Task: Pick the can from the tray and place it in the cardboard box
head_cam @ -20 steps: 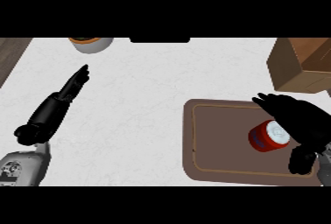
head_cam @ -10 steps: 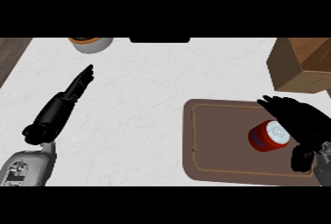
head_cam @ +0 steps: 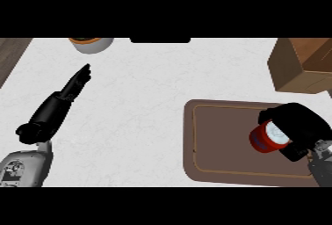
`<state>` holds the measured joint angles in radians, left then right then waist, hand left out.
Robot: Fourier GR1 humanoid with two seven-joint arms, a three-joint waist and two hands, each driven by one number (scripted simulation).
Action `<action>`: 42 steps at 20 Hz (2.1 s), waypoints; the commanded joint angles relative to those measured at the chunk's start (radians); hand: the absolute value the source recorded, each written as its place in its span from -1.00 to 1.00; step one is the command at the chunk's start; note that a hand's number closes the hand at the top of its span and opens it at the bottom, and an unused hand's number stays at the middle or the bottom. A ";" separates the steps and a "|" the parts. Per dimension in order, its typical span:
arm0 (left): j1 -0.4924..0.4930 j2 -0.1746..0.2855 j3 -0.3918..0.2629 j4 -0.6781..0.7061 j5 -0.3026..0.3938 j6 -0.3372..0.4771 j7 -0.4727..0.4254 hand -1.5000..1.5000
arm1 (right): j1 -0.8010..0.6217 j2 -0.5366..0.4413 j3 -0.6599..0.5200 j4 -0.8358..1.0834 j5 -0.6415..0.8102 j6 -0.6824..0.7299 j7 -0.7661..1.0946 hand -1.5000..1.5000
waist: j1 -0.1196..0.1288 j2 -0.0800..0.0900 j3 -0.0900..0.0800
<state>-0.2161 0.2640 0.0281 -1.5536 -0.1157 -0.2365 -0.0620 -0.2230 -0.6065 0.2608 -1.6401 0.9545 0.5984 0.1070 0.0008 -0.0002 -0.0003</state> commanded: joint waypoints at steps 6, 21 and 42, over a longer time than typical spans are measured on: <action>-0.009 -0.039 -0.025 -0.009 -0.039 0.025 0.008 0.00 | 0.027 0.018 0.108 0.022 0.053 -0.205 -0.298 1.00 | 0.007 0.002 0.002; 0.013 -0.018 0.007 -0.043 -0.011 -0.001 0.046 0.00 | 0.164 -0.148 -0.034 -0.046 -0.224 -0.589 -1.148 1.00 | -0.013 -0.003 0.001; -0.031 -0.073 -0.033 0.023 -0.055 0.011 0.004 0.00 | -0.382 -0.160 -0.408 0.489 -0.665 -0.261 -0.631 1.00 | 0.035 0.011 0.000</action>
<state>-0.2276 0.2199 0.0198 -1.5577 -0.1479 -0.2423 -0.0547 -0.4470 -0.7671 -0.1515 -1.3563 0.2632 0.3263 -0.5445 0.0234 0.0054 -0.0005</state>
